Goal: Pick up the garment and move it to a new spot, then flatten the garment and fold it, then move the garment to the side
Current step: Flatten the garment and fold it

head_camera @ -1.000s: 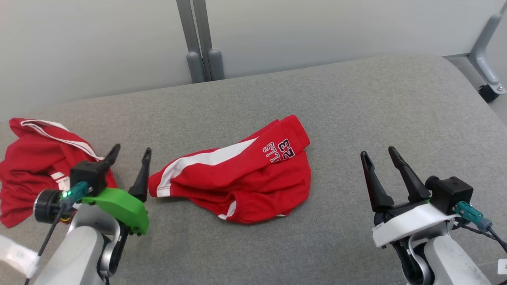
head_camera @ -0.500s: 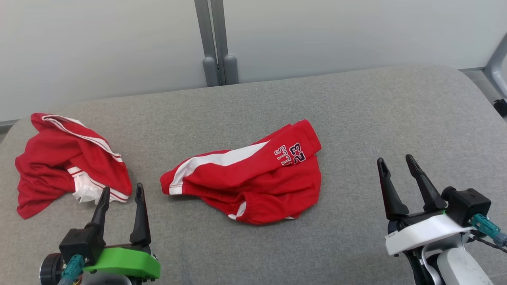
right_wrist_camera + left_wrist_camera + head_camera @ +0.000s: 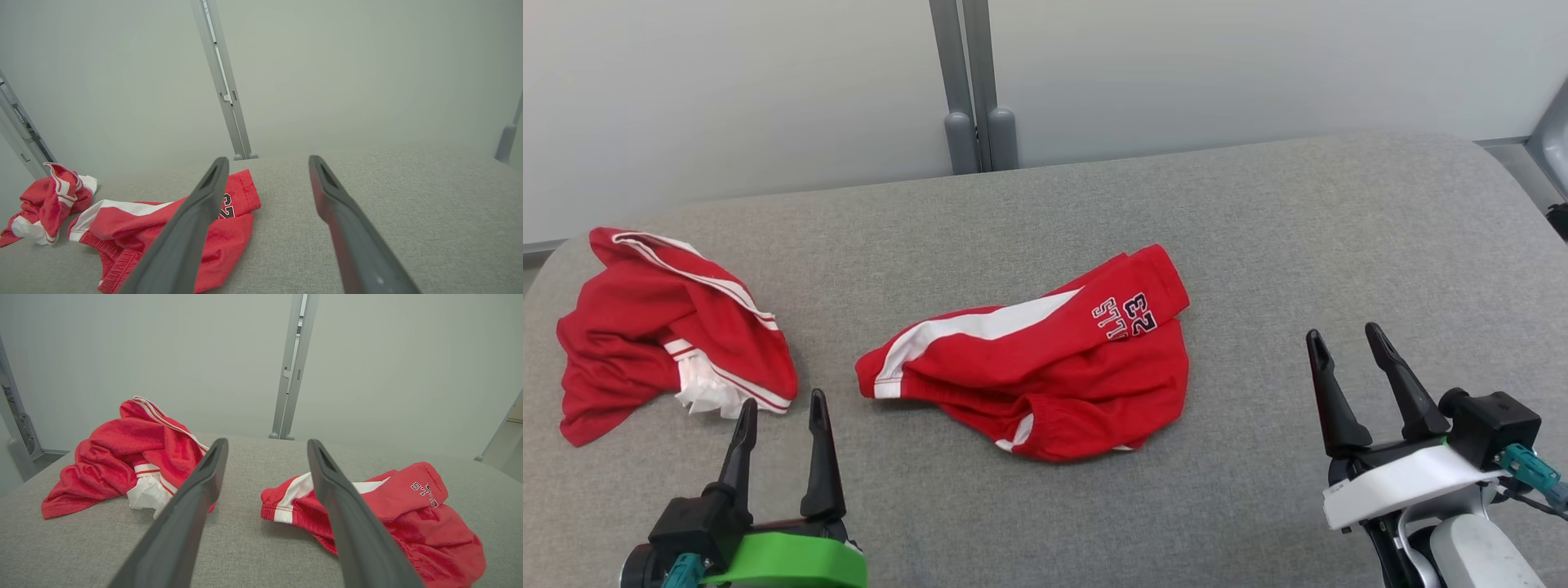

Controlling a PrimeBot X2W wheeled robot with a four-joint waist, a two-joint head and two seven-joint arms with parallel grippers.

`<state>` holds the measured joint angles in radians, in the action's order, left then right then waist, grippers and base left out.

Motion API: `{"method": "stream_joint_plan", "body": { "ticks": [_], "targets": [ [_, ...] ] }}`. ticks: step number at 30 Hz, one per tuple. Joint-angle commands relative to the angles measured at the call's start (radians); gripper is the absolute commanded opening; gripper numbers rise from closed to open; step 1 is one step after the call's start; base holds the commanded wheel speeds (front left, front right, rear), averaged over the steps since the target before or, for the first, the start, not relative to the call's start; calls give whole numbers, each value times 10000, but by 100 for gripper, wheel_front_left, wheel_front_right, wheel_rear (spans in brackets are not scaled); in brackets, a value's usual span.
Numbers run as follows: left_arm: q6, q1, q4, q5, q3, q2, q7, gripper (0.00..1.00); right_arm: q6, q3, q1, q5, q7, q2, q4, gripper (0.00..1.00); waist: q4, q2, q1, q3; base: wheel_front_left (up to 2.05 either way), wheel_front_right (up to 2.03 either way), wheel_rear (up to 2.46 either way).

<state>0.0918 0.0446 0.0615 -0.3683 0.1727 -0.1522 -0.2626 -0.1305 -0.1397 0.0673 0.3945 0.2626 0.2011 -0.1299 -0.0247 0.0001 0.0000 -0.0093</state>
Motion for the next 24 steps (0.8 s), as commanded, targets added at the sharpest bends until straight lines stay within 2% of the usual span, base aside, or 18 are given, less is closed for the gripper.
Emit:
{"method": "stream_joint_plan", "body": {
  "ticks": [1,8,19,24],
  "targets": [
    [-121,110,90,67,-42,70,-31,100,-4,-61,94,81,29,55,-62,100,46,-1,0,0,0,0,0],
    [-551,-44,324,375,-117,348,-30,100,-4,-427,956,519,-146,417,-675,100,612,-1,0,118,0,0,0],
    [-1009,-874,898,545,81,704,-20,100,-4,-1341,4742,2142,-3787,1520,-3422,100,2157,-1,0,1176,0,0,0],
    [-1143,-1181,1258,458,165,817,-20,100,-4,-1482,5963,2798,-5258,1573,-4915,100,2784,-1,0,1439,0,0,0]
  ]
}}
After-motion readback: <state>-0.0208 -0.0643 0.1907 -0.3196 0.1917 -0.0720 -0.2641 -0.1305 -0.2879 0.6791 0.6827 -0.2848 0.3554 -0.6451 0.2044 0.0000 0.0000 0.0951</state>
